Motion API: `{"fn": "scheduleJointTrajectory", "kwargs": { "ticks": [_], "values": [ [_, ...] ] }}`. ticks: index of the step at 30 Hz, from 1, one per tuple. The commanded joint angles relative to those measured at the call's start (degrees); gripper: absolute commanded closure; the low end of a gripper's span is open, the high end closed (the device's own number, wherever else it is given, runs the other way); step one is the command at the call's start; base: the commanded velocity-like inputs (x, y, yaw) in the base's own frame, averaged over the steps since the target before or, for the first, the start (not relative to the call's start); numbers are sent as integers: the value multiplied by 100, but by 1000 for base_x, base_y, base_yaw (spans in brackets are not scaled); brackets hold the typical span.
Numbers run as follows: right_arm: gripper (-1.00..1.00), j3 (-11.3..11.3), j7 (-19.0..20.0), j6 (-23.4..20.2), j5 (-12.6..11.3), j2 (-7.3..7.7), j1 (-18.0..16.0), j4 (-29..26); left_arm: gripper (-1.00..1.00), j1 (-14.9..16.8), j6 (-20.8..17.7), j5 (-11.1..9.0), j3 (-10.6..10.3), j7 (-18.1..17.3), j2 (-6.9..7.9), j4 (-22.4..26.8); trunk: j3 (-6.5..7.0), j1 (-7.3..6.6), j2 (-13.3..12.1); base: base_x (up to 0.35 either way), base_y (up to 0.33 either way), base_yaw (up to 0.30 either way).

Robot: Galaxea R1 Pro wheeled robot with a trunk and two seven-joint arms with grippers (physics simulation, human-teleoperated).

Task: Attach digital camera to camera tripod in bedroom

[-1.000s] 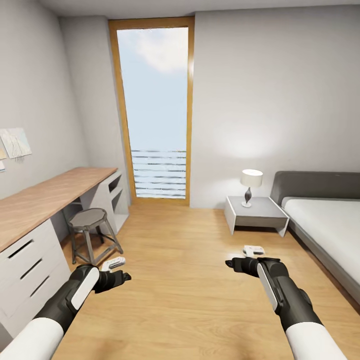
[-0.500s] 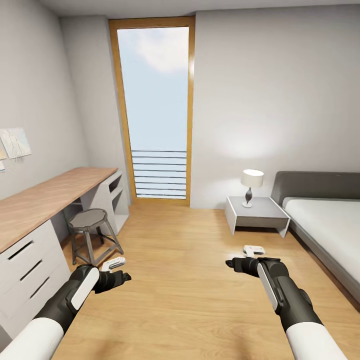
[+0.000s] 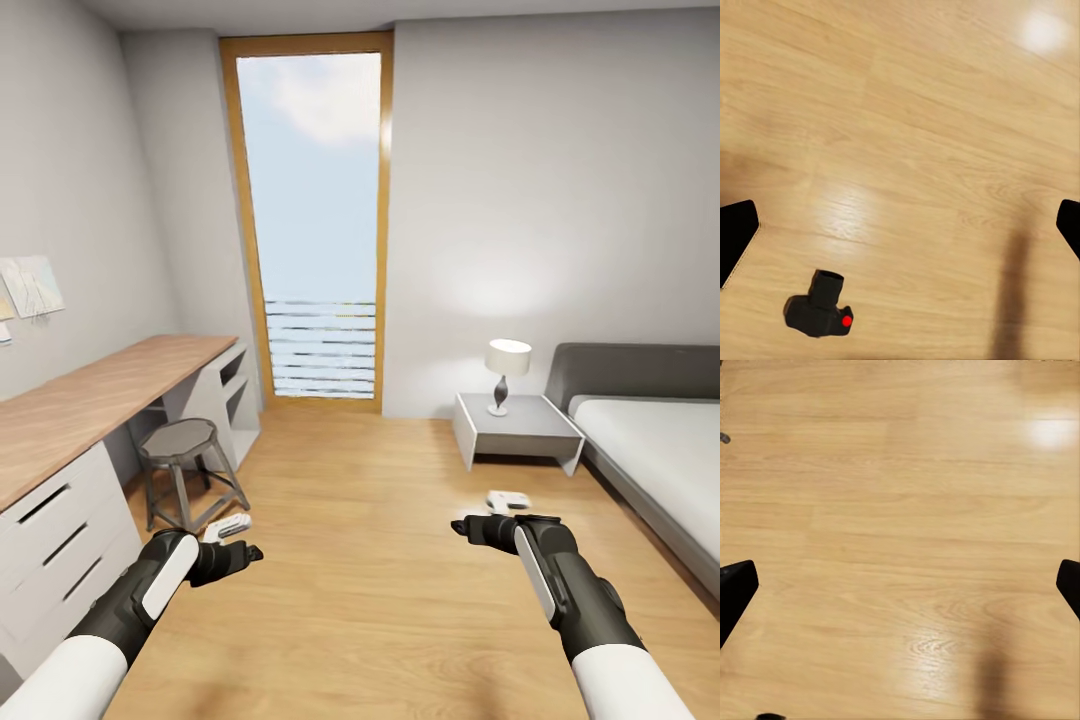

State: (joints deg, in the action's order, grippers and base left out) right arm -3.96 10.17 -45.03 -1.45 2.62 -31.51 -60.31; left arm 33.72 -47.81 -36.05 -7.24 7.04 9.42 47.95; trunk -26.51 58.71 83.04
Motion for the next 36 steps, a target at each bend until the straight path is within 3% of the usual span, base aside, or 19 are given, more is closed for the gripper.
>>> {"fn": "scheduleJointTrajectory", "kwargs": {
  "ticks": [1, 19, 25, 26, 36],
  "values": [
    [-100, -8, 12, -30, -13, -2, -4, -7, -100, 3, -9, -61, -24, 55, 7, 4, -7, 1, 4, 129, 232, 0],
    [-100, -8, 12, -32, -14, -7, -4, -7, -100, 3, -21, -82, -19, 21, -22, 78, -7, 1, 4, 33, 58, 0],
    [-100, -8, 12, -32, -13, -7, -4, -7, -100, 2, -25, -71, -15, 52, -172, 84, -7, 1, 4, 1, 2, 0],
    [-100, -8, 12, -32, -13, -7, -4, -7, -100, 3, -26, -28, -15, 82, -299, 83, -7, 1, 4, 0, 0, 0],
    [-100, -8, 12, -32, -13, -7, -4, -7, -100, 1, -25, 7, -15, 109, -395, 72, -7, 1, 4, 0, 0, 0]
  ]
}}
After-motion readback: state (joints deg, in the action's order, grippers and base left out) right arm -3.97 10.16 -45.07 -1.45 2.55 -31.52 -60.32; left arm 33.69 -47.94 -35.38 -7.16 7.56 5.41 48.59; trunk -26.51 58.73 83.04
